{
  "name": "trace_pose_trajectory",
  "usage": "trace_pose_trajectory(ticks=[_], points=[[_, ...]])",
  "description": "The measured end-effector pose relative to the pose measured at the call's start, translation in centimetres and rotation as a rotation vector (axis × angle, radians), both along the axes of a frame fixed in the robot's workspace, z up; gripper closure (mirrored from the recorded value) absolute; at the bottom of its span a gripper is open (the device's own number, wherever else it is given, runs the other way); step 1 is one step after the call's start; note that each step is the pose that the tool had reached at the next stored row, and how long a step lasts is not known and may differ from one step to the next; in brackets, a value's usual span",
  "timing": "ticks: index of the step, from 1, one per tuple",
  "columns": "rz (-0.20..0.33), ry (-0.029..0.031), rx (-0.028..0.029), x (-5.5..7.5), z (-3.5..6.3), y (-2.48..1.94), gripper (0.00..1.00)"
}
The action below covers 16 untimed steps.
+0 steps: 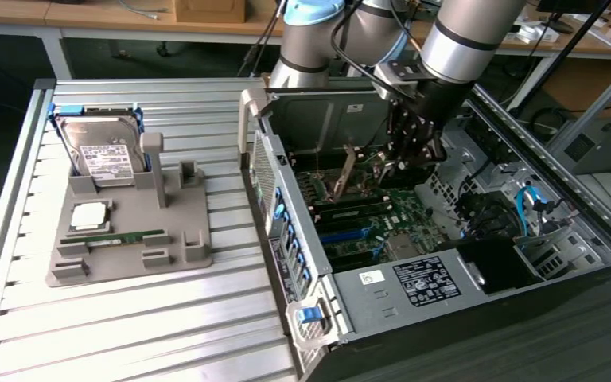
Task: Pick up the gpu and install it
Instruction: 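Insert the gpu into the slot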
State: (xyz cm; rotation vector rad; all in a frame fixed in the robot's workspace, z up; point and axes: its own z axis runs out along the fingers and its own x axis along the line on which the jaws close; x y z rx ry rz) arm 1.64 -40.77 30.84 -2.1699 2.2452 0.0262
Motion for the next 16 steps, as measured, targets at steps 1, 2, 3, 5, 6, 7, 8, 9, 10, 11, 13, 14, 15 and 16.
trace_pose_trajectory(ticks=[1, 2, 3, 5, 6, 7, 8, 9, 10, 11, 13, 14, 15, 16], points=[[0.000, 0.0001, -0.0001, 0.0, 0.01, -0.04, 0.73], [0.000, 0.0001, -0.0002, 0.0, 0.01, -0.09, 0.73], [0.000, 0.0001, -0.0002, 0.0, 0.01, -0.17, 0.73], [0.000, 0.0001, -0.0001, 0.0, 0.00, -0.37, 0.73], [0.000, 0.0001, -0.0002, 0.0, 0.01, -0.47, 0.73], [0.000, 0.0001, -0.0002, 0.0, 0.01, -0.54, 0.73], [0.000, 0.0000, -0.0001, 0.0, 0.00, -0.62, 0.73], [0.000, 0.0000, -0.0001, 0.0, 0.00, -0.74, 0.73], [0.000, 0.0001, -0.0001, -0.1, 0.01, -0.81, 0.73], [0.000, 0.0001, -0.0002, -0.1, 0.01, -0.87, 0.73], [0.001, 0.0000, -0.0001, -0.2, 0.00, -1.08, 0.73], [0.001, 0.0000, -0.0001, -0.3, 0.00, -1.21, 0.73], [0.001, 0.0001, -0.0002, -0.3, 0.01, -1.29, 0.73], [0.001, 0.0001, -0.0002, -0.3, 0.01, -1.36, 0.73]])
